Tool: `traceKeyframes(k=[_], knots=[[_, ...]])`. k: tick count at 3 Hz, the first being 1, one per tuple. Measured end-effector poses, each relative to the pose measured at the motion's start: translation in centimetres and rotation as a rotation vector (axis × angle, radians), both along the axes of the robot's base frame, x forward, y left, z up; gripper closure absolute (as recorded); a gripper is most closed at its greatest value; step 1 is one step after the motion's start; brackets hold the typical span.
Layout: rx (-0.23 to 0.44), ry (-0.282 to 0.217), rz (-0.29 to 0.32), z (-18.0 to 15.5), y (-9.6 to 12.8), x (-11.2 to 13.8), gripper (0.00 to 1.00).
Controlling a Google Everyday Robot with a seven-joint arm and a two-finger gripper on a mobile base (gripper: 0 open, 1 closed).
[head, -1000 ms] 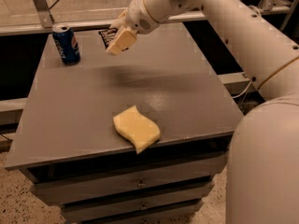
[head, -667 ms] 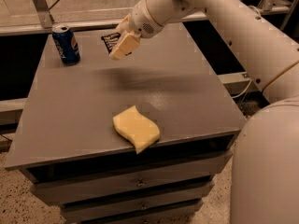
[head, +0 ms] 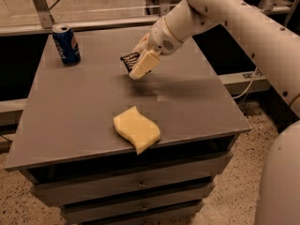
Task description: Move rxbar chocolate near sponge
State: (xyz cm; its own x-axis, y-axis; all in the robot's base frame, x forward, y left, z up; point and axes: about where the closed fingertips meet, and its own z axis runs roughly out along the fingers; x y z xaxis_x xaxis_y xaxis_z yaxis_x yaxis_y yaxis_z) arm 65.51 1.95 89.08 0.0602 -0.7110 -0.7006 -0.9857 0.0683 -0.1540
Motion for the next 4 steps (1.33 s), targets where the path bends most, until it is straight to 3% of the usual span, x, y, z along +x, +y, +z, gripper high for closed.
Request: traceKeyframes(k=[1,2,4], knots=[[-0.044,0.029,0.033,-1.1,-3.3,-2.1,1.0],[-0.076,0.057,0.104,-1.6,-5.5,-4.3,1.0],[-0.089,0.122,0.236,-2.8,-7.4,-8.2,1.0]])
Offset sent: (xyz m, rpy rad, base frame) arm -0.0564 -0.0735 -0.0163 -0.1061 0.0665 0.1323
